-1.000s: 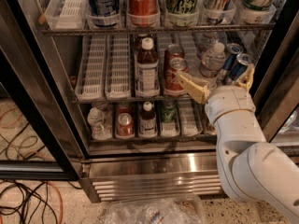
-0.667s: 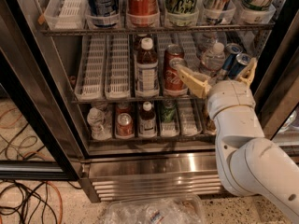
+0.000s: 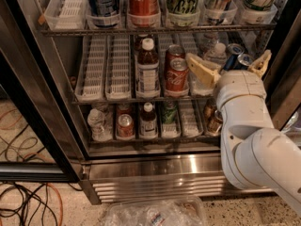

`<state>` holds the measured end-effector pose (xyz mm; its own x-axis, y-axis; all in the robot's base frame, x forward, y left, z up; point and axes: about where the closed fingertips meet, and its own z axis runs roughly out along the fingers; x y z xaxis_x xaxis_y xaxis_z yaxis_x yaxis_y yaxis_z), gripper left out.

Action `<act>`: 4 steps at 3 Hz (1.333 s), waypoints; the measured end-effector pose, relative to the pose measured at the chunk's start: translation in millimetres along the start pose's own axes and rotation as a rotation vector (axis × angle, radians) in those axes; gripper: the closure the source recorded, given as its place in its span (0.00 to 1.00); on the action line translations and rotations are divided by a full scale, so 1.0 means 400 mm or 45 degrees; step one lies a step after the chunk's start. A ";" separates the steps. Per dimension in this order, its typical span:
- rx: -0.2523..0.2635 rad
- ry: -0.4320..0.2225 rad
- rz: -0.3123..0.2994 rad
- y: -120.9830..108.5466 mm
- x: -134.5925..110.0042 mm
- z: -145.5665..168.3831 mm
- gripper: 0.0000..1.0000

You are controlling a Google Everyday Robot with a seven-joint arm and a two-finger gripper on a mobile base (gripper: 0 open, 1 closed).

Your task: Pick 7up can from top shelf of fridge

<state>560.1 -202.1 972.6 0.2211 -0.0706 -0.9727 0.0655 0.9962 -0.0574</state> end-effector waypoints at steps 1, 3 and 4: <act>-0.033 0.041 0.080 0.023 -0.029 0.009 0.00; -0.010 0.029 0.069 0.008 -0.034 0.020 0.00; 0.033 0.037 0.051 -0.030 -0.042 0.046 0.00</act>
Offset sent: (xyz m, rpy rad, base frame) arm 0.0010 0.0207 0.0145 0.0761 0.0382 0.0802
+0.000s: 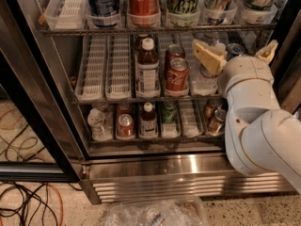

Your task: Pick 7up can from top shelf of fridge

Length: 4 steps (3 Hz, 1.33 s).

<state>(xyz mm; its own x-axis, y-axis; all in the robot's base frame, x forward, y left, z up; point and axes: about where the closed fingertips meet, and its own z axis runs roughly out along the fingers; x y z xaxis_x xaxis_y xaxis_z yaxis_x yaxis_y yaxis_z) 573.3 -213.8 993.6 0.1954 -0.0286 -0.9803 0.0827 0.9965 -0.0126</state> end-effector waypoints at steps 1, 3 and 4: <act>0.027 0.001 -0.018 -0.024 -0.005 0.015 0.00; 0.056 -0.023 -0.024 -0.057 -0.064 0.053 0.00; 0.056 -0.021 -0.024 -0.055 -0.061 0.052 0.00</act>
Offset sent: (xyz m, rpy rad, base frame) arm 0.0135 -0.0324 0.0191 -0.0601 -0.0330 -0.0781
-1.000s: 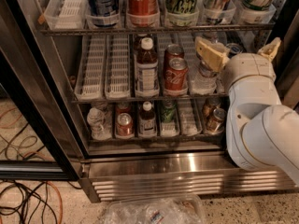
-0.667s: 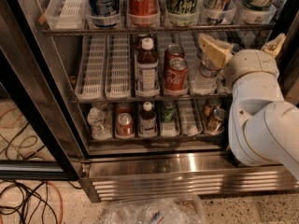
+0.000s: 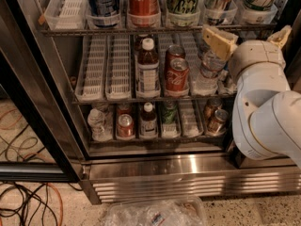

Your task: Pick 7up can from top shelf of fridge

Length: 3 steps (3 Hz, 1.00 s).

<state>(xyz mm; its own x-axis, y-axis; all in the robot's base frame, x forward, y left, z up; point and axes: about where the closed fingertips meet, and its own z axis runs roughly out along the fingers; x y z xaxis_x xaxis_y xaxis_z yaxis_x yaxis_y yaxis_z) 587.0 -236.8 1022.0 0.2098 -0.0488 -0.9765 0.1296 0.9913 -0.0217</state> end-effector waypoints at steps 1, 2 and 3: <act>0.014 -0.031 -0.008 -0.003 -0.011 0.003 0.00; 0.039 -0.086 -0.011 -0.016 -0.045 0.017 0.00; 0.044 -0.117 -0.020 -0.020 -0.069 0.030 0.00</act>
Offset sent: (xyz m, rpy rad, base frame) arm 0.0031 -0.0137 0.0366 -0.0179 -0.1225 -0.0560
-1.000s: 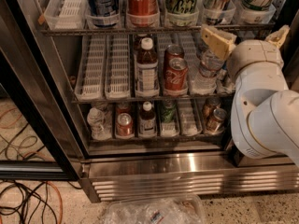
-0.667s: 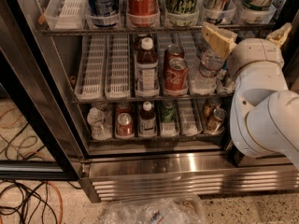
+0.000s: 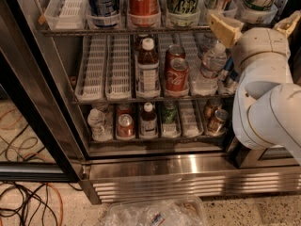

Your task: Pick 7up can from top shelf of fridge

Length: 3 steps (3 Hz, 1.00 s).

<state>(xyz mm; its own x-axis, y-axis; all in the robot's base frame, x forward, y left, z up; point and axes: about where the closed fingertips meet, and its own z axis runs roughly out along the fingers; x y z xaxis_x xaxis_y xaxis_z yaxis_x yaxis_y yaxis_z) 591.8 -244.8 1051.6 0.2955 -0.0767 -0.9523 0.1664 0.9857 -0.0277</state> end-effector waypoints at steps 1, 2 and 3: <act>-0.021 0.012 0.003 0.005 -0.005 0.001 0.00; -0.038 0.064 0.012 0.010 0.004 -0.004 0.00; -0.038 0.064 0.012 0.010 0.004 -0.004 0.03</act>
Offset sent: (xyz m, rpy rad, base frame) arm -0.0019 0.0063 -0.0094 0.0281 0.1064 0.0500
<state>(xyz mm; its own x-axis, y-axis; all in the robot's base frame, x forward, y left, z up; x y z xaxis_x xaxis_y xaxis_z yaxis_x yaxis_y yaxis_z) 591.2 -240.9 1049.6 0.2493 -0.0605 -0.9665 0.1358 0.9904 -0.0270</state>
